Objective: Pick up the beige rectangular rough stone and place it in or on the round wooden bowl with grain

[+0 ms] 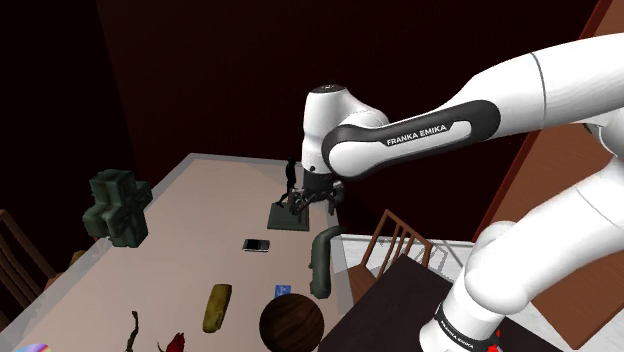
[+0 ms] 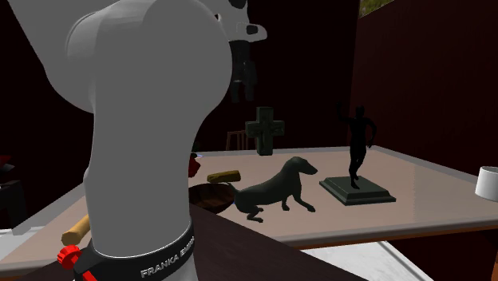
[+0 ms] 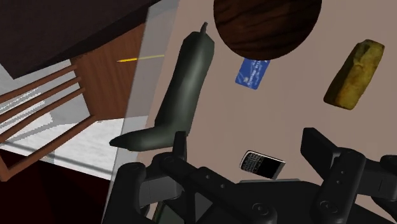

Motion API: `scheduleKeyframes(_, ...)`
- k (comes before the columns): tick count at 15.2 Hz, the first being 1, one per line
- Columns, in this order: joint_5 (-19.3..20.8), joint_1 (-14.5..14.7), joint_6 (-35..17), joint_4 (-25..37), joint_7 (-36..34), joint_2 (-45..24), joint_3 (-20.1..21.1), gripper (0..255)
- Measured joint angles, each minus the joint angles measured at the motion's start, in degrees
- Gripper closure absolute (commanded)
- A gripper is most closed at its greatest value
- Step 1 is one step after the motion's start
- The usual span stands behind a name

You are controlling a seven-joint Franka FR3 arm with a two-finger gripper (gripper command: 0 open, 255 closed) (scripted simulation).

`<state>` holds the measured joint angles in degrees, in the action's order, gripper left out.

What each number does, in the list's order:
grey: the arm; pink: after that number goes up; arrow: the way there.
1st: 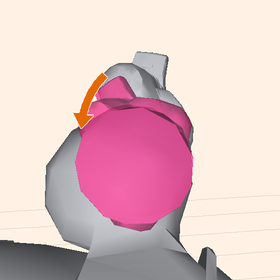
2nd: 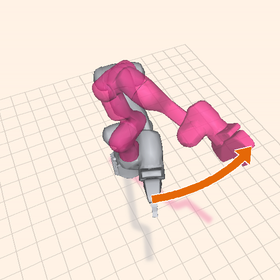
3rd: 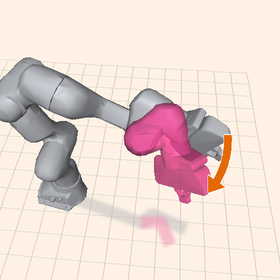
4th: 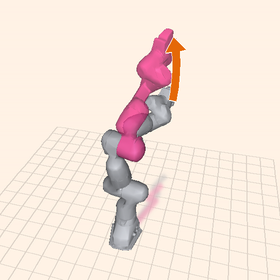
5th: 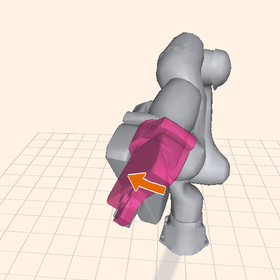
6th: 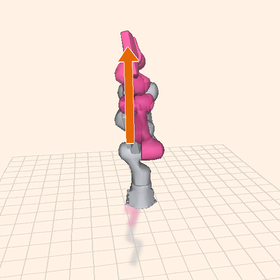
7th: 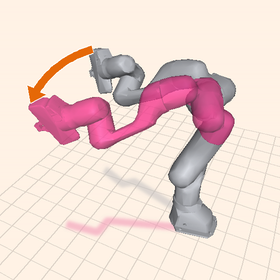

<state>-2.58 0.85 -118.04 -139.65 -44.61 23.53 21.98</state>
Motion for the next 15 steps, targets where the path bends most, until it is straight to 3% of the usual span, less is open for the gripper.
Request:
scheduleKeyframes(6, 3.16, -0.64, -6.51, 4.31, -12.58, -12.14, 6.69, 0)
scheduleKeyframes(11, 10.52, -0.5, -10.57, 10.68, -24.73, -25.05, 10.16, 0)
scheduleKeyframes(15, 16.85, 1.69, -11.71, 16.85, -33.47, -34.76, 10.09, 0)
